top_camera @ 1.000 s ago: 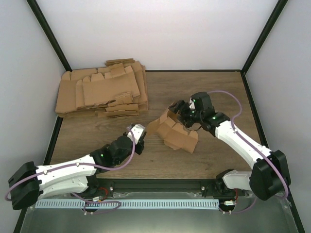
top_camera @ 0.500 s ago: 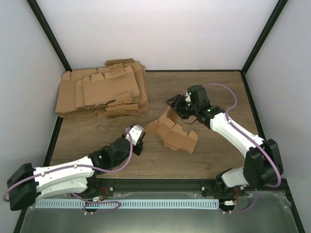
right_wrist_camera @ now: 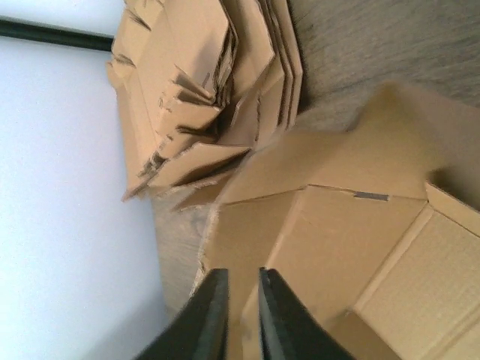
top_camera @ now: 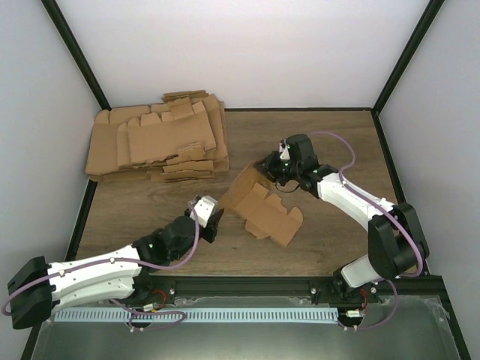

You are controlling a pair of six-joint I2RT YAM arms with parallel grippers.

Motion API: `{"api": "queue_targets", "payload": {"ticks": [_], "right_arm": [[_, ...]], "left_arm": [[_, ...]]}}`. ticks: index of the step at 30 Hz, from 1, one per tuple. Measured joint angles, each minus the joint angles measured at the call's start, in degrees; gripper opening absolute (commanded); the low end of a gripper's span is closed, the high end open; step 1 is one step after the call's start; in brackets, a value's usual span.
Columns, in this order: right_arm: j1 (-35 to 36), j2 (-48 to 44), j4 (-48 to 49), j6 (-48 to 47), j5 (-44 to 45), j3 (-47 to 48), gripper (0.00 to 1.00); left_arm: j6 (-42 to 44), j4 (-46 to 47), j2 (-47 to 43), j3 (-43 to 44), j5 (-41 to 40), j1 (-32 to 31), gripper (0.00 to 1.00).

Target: Fold the paper box

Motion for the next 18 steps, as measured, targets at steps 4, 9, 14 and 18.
{"api": "queue_targets", "payload": {"ticks": [4,9,14,18], "right_arm": [[0.0,0.0,2.2,-0.1,-1.6,-3.3,0.01],[0.0,-0.8,5.0,0.0,-3.2,-8.4,0.01],[0.0,-4.3,8.9,-0.6,-4.5,-14.6,0.03],[0.0,-7.2,10.6,-2.9,-4.8,-17.5,0.23]], "left_arm": [[-2.0,-0.5,-1.2,-0.1,1.3,0.0,0.62],[-7.4,-4.4,-3.4,1.9,1.8,0.0,1.00],[-16.5,-10.6,-9.5,7.5,-2.3,0.4,1.00],[-22.4,-16.0,-12.1,12.5,-3.4,4.2,1.00]]}}
